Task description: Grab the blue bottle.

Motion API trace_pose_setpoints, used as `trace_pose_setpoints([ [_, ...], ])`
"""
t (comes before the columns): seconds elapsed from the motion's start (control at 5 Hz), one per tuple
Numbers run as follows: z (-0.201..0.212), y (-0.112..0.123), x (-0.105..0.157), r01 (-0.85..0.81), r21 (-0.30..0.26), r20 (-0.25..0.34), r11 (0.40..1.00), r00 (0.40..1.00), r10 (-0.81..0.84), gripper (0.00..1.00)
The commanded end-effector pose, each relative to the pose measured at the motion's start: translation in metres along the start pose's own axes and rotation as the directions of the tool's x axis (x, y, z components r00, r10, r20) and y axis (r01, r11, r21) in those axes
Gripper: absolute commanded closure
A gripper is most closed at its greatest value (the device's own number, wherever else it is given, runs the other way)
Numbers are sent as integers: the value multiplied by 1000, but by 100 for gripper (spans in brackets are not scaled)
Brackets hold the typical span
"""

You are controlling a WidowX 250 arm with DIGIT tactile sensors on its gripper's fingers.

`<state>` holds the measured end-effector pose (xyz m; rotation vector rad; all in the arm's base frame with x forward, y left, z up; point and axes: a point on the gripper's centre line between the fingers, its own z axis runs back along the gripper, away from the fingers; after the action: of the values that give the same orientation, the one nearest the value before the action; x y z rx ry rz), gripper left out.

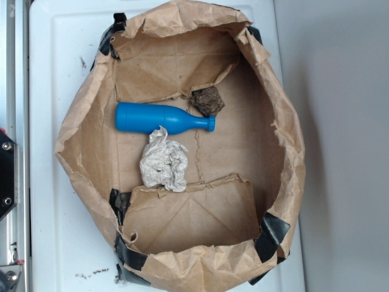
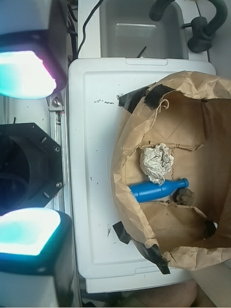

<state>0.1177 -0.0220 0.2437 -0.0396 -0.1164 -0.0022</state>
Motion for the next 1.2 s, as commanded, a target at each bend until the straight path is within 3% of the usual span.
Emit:
trace_pose_setpoints([
  [0.0, 0, 0, 0, 0, 0, 0, 1000, 1000, 0, 0],
  [0.2, -8, 2, 36, 180, 0, -18, 984, 984, -180, 0],
  [0.4, -21, 6, 55, 323, 41, 23, 945, 946, -324, 0],
  [0.6, -42, 27, 63, 465, 83, 114, 881, 874, -472, 0],
  [0.8, -86, 60, 82, 531, 80, 109, 843, 836, -537, 0],
  [1.0, -126, 83, 106, 544, 37, 6, 838, 839, -544, 0],
])
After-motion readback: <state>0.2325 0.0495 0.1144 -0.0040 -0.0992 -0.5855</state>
